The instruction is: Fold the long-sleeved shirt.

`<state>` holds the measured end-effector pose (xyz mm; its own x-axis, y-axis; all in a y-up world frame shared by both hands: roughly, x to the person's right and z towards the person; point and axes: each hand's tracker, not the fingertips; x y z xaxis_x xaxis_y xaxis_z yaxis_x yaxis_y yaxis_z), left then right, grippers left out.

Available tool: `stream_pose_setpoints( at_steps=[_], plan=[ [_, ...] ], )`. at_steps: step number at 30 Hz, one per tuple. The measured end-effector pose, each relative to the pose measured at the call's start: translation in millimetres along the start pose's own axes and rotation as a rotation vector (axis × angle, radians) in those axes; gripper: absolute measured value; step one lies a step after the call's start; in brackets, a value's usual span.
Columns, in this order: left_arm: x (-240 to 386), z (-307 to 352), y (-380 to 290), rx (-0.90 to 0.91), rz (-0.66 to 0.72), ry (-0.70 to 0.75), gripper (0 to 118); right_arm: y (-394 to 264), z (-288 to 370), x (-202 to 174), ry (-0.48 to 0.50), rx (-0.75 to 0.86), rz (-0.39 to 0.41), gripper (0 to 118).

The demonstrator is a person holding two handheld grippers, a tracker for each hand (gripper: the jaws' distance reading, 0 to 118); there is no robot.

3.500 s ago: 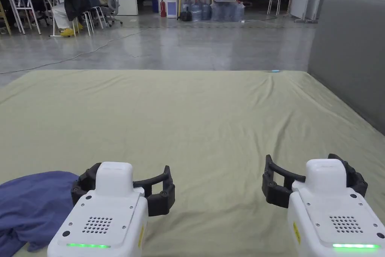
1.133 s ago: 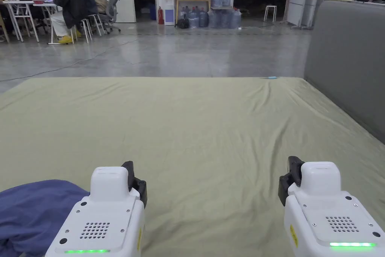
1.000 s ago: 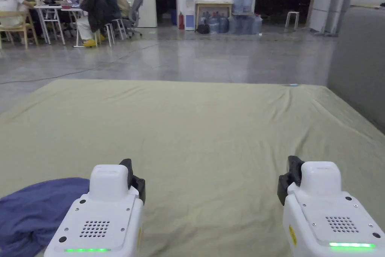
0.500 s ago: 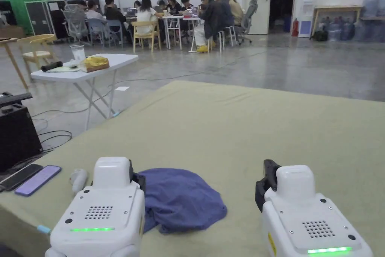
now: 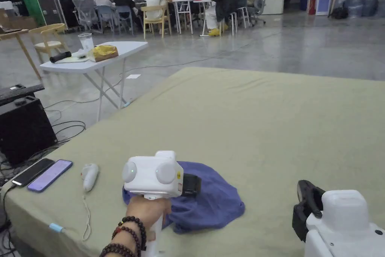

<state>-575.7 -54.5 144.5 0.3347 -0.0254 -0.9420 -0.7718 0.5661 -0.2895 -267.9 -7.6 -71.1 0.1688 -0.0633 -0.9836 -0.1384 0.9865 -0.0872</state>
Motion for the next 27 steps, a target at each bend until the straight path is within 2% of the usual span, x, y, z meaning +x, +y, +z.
stream_pose_setpoints(
  at_steps=[3, 5, 6, 7, 9, 10, 11, 15, 18, 22, 27],
  plan=[
    [11, -58, 15, -0.064, -0.046, -0.019, 115, -3, -4, 9, -0.017, -0.048, 0.001, 0],
    [14, -90, 16, -0.070, -0.025, -0.010, 99, -5, -6, 16, -0.026, -0.067, -0.019, 0],
    [17, -102, 16, -0.075, -0.030, -0.005, 85, -6, -6, 20, -0.029, -0.072, -0.024, 0],
    [20, -113, 16, -0.077, -0.038, -0.002, 66, -7, -7, 23, -0.031, -0.078, -0.025, 0],
    [34, -110, 2, -0.103, -0.120, 0.040, 34, -10, -9, 29, -0.050, -0.100, -0.012, 0],
    [37, -114, 0, -0.107, -0.153, 0.061, 9, -11, -10, 32, -0.055, -0.106, -0.010, 0],
    [39, -114, -2, -0.067, -0.183, 0.100, 0, -13, -12, 34, -0.063, -0.111, -0.011, 0],
    [29, -102, -1, -0.062, -0.084, 0.016, 0, -21, -15, 46, -0.084, -0.136, -0.031, 0],
    [24, -71, 8, 0.041, -0.032, -0.096, 0, -24, -11, 51, -0.099, -0.135, -0.040, 0],
    [53, -5, 28, 0.209, -0.088, -0.282, 0, -21, 0, 63, -0.114, -0.128, -0.078, 0],
    [149, 70, 31, 0.301, -0.225, -0.507, 0, -14, 33, 87, -0.192, -0.083, -0.109, 0]
  ],
)
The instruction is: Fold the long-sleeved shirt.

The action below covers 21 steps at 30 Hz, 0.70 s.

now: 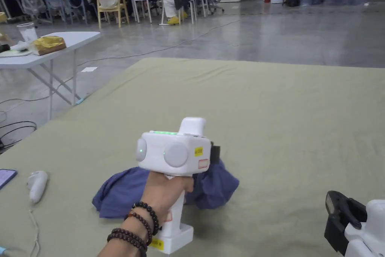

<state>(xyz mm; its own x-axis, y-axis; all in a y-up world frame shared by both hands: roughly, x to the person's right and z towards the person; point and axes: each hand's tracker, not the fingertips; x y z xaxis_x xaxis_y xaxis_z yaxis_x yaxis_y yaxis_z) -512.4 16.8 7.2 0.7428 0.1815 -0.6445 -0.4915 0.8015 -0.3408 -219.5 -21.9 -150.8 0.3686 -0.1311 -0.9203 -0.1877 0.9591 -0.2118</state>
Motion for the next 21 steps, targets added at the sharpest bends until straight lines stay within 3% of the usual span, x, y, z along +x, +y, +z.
stream_pose_setpoints(
  at_steps=[7, 11, 15, 16, 17, 18, 19, 21],
  plan=[
    [201, -75, -8, -0.072, -0.063, -0.386, 0, 12, 56, 73, -0.225, 0.051, -0.030, 0],
    [282, -128, -41, -0.182, -0.146, -0.372, 0, 14, 89, 112, -0.332, 0.047, -0.077, 0],
    [297, -170, -77, -0.232, -0.092, -0.356, 0, 10, 106, 133, -0.379, 0.032, -0.071, 0],
    [295, -171, -80, -0.225, -0.101, -0.336, 15, 10, 107, 135, -0.384, 0.025, -0.073, 0],
    [289, -170, -81, -0.219, -0.113, -0.327, 49, 11, 107, 136, -0.390, 0.015, -0.081, 0],
    [281, -166, -76, -0.213, -0.116, -0.321, 91, 11, 107, 136, -0.388, 0.012, -0.086, 0],
    [273, -160, -72, -0.206, -0.115, -0.310, 118, 10, 107, 135, -0.384, 0.013, -0.088, 0],
    [246, -118, -65, -0.115, -0.074, -0.293, 114, 10, 105, 131, -0.371, 0.015, -0.087, 0]
  ],
)
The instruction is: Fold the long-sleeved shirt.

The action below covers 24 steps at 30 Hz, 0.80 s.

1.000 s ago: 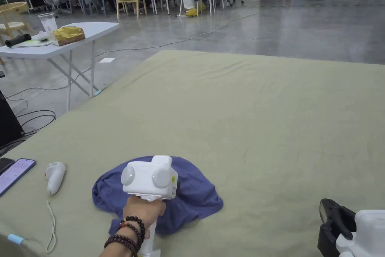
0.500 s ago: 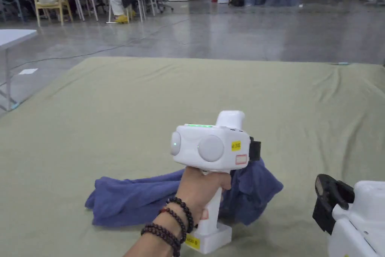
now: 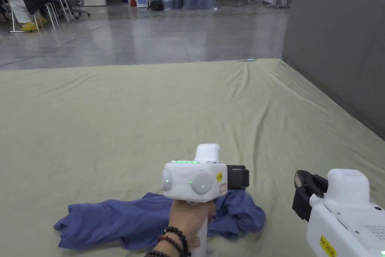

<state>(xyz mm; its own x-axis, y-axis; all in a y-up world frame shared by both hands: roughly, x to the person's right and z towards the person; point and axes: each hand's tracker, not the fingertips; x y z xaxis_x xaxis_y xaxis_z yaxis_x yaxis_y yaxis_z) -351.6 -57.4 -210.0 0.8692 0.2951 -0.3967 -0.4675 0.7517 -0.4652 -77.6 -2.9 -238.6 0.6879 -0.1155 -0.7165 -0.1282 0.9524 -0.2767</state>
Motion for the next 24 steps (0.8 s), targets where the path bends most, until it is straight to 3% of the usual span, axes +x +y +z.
stream_pose_setpoints(
  at_steps=[6, 9, 11, 12, 14, 15, 18, 22, 23, 24],
  plan=[
    [-48, 138, -46, 0.316, 0.117, 0.219, 114, -2, -4, -22, 0.072, 0.008, 0.013, 0],
    [-49, 200, -85, 0.355, 0.088, 0.364, 113, -5, 3, -42, 0.093, 0.011, 0.050, 0],
    [-53, 228, -118, 0.396, 0.097, 0.420, 106, -5, 3, -50, 0.091, 0.005, 0.086, 0],
    [-59, 235, -127, 0.425, 0.091, 0.447, 92, -5, 3, -54, 0.088, -0.006, 0.094, 0],
    [-63, 241, -143, 0.373, 0.065, 0.494, 16, -5, 3, -59, 0.099, -0.022, 0.094, 0],
    [-63, 243, -149, 0.331, 0.059, 0.553, 0, -4, 2, -59, 0.110, -0.025, 0.089, 0],
    [-74, 244, -144, 0.321, 0.123, 0.493, 0, -3, 5, -67, 0.121, -0.015, 0.088, 0],
    [-81, 233, -120, 0.330, 0.087, 0.529, 0, -2, 4, -71, 0.128, -0.018, 0.100, 0],
    [-87, 227, -111, 0.283, 0.073, 0.557, 9, -2, 2, -70, 0.130, -0.022, 0.100, 0],
    [-97, 216, -100, 0.272, 0.076, 0.566, 42, -3, 1, -70, 0.131, -0.028, 0.100, 0]
  ],
)
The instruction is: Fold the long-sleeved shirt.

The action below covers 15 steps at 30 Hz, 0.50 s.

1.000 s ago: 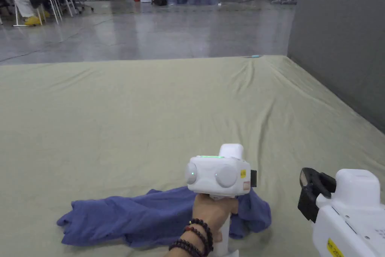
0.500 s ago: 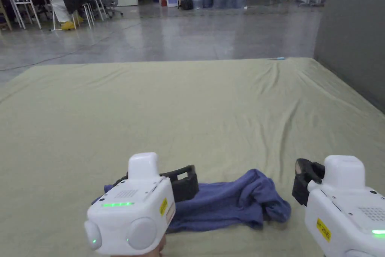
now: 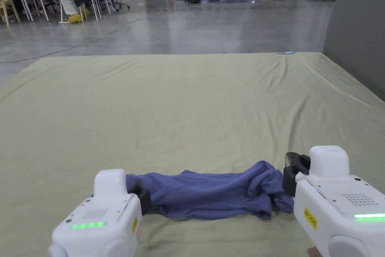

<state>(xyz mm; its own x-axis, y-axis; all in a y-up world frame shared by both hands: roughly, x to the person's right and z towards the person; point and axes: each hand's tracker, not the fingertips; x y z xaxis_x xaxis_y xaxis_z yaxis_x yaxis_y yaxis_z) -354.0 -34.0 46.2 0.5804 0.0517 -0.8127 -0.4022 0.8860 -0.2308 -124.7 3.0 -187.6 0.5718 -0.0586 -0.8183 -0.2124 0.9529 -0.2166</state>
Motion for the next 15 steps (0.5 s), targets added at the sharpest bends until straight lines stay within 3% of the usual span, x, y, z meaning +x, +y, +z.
stream_pose_setpoints(
  at_steps=[1, 2, 7, 11, 12, 14, 15],
  plan=[
    [-1, -22, 9, -0.072, -0.013, 0.019, 99, -1, -2, 0, 0.000, -0.007, 0.000, 0],
    [-3, -42, 13, -0.153, -0.010, 0.028, 118, -2, -4, 0, -0.001, -0.011, 0.000, 0],
    [-27, -154, 16, -0.382, -0.010, 0.101, 117, -11, -17, 8, -0.011, -0.051, -0.008, 0],
    [-37, -199, 2, -0.512, -0.010, 0.095, 109, -16, -25, 17, -0.027, -0.075, -0.007, 0],
    [-40, -208, -9, -0.553, -0.035, 0.106, 98, -17, -28, 19, -0.032, -0.085, -0.008, 0],
    [-38, -210, -13, -0.559, -0.030, 0.083, 57, -19, -32, 23, -0.038, -0.098, -0.011, 0],
    [-37, -205, -12, -0.516, -0.007, 0.070, 43, -20, -33, 25, -0.043, -0.103, -0.012, 0]
  ],
)
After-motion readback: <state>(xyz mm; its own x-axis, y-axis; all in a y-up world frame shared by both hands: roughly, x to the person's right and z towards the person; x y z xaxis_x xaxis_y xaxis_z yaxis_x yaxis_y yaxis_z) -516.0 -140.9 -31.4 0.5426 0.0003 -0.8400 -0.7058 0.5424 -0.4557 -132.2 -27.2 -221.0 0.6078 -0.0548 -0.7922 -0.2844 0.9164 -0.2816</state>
